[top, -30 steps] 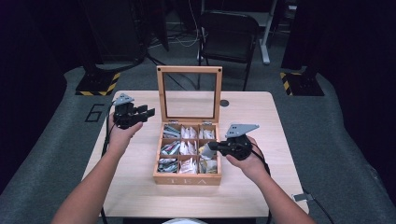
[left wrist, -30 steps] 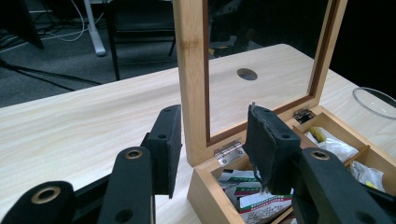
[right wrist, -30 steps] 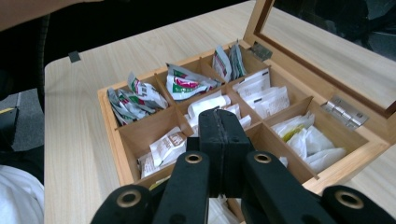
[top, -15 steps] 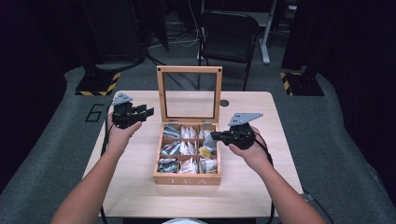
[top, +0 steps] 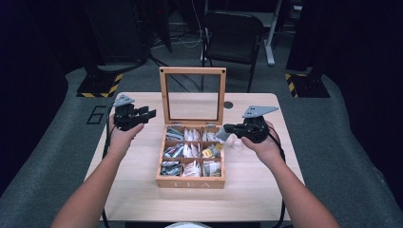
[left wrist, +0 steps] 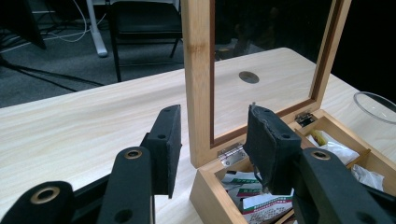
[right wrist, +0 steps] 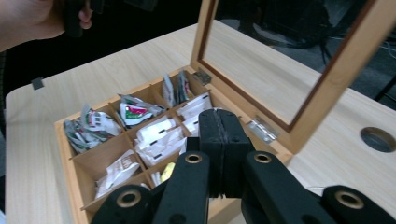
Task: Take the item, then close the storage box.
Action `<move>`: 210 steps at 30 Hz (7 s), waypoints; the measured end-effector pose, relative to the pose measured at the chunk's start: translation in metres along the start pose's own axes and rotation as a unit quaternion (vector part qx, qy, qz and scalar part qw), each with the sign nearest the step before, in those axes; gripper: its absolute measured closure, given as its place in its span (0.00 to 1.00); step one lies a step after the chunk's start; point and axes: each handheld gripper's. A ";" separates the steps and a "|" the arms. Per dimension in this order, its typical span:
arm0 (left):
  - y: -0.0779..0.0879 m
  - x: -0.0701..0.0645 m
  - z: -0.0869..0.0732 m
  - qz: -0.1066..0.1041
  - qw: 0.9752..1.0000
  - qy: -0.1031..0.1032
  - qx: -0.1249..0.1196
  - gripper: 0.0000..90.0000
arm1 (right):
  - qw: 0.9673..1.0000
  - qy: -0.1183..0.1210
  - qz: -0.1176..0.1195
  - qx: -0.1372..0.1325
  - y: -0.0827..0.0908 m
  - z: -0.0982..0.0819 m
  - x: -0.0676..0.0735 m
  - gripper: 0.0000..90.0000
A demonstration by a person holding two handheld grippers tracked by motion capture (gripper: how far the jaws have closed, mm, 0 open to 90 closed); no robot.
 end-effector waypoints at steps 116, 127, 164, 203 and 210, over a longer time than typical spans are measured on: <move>-0.001 0.009 -0.002 0.006 1.000 0.009 0.006 0.61 | 0.992 -0.033 -0.115 0.047 -0.041 -0.001 -0.068 0.69; -0.002 0.009 -0.002 0.006 1.000 0.009 0.007 0.61 | 0.993 -0.023 -0.108 0.029 -0.052 0.017 -0.068 0.59; 0.019 0.003 0.000 0.020 1.000 0.003 0.003 0.61 | 0.995 -0.044 -0.084 0.028 -0.096 0.029 -0.081 0.58; 0.009 0.001 0.001 0.009 1.000 0.003 -0.001 0.60 | 0.996 -0.052 -0.070 0.020 -0.087 0.027 -0.068 0.72; 0.003 -0.004 0.001 0.001 1.000 -0.003 0.001 0.60 | 0.996 -0.046 -0.070 0.020 -0.082 0.027 -0.062 0.73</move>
Point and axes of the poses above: each handheld gripper's, and its own axes: y roughly backward along the jaws, z roughly out of its top, x roughly to its left, and after that the axes turned 8 degrees about -z, right-handed
